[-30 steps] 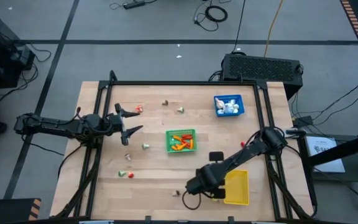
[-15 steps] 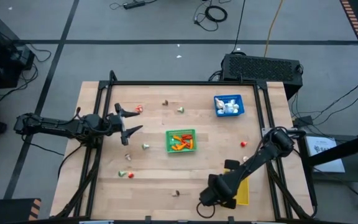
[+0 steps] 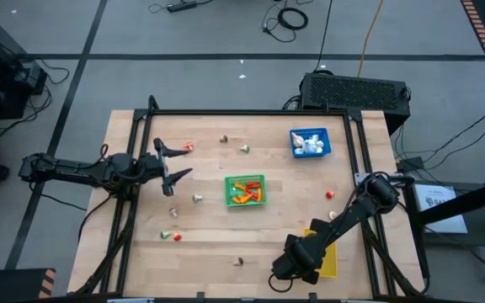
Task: Sort produce into baskets
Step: Put the orange mushroom into the yellow bin, then put the green mushroom into the yellow bin
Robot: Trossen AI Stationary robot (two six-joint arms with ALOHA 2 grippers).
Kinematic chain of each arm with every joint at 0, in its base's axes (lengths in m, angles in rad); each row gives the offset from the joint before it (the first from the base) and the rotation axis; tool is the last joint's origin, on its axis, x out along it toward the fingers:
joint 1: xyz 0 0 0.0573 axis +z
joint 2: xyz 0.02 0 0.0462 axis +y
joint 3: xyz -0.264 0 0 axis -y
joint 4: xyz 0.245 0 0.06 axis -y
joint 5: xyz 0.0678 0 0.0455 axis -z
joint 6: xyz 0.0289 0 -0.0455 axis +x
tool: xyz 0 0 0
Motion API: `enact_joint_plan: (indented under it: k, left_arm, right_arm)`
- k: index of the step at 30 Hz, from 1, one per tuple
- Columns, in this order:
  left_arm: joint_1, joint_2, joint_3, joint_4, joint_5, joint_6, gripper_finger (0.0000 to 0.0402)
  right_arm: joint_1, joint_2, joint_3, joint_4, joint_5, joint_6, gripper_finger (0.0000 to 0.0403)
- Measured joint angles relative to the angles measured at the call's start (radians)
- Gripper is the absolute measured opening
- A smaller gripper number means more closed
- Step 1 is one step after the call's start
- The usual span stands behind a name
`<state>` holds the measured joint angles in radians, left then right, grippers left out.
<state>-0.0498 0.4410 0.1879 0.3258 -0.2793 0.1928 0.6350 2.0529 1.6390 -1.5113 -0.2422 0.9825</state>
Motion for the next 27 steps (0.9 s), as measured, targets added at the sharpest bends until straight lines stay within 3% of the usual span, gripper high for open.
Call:
enact_joint_plan:
  k: [10,16,18,24,27]
  left_arm:
    - [0.0,0.0,0.0,-0.002,0.018,0.006,0.0279]
    - [0.0,0.0,0.0,-0.001,0.019,0.027,0.0279]
    - [0.0,0.0,0.0,-0.002,0.019,0.033,0.0279]
    - [0.0,0.0,0.0,-0.004,0.019,0.056,0.0279]
    - [0.0,0.0,0.0,-0.005,0.019,0.056,0.0279]
  right_arm:
    - [-0.022,-0.003,0.0,-0.045,-0.019,-0.04,0.0183]
    - [-0.073,-0.105,0.0,-0.051,-0.009,-0.081,0.0194]
    - [-0.099,-0.161,0.0,-0.049,0.058,-0.075,0.0193]
    - [-0.213,-0.32,0.001,0.043,0.437,-0.109,0.0189]
    - [-0.322,-0.351,0.001,0.071,0.51,-0.146,0.0189]
